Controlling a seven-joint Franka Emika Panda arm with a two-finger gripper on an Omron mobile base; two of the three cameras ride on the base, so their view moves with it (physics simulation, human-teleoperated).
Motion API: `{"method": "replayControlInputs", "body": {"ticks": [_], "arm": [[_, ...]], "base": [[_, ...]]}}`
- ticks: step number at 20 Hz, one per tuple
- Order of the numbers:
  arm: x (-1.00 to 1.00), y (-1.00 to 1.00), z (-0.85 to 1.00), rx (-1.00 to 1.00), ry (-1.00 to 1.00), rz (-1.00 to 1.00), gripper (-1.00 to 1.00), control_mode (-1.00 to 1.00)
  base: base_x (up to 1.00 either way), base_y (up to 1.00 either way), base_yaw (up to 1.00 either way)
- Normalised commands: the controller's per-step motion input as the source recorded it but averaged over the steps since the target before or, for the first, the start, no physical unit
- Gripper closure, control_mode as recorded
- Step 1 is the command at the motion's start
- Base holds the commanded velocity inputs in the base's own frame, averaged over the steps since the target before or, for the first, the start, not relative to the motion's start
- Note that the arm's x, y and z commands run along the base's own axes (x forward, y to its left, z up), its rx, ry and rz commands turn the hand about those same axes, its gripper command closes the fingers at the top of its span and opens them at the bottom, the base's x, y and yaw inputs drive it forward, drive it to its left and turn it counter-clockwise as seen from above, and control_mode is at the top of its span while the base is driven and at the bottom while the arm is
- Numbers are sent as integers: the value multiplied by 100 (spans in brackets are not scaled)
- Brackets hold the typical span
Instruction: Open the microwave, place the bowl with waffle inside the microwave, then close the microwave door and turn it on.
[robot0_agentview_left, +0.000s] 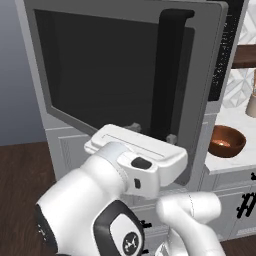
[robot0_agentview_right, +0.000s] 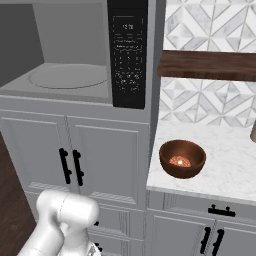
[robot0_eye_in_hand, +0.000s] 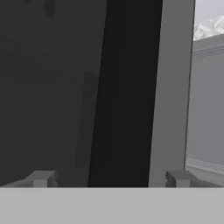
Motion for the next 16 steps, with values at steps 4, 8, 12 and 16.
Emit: {"method": "replayControlInputs", "body": {"ticks": [4,8,12,16], "arm": [[-30,10,4,8,7,-22,-100,-100],[-67,-15,-1,2,4,-7,-100,-100],[-21,-95,-2,13,-6,17,-100,-100],[-22,-100,-10,23,-3,34,-100,-100]], "base": [[0,0,0],[0,0,0],[0,0,0],[0,0,0]]}}
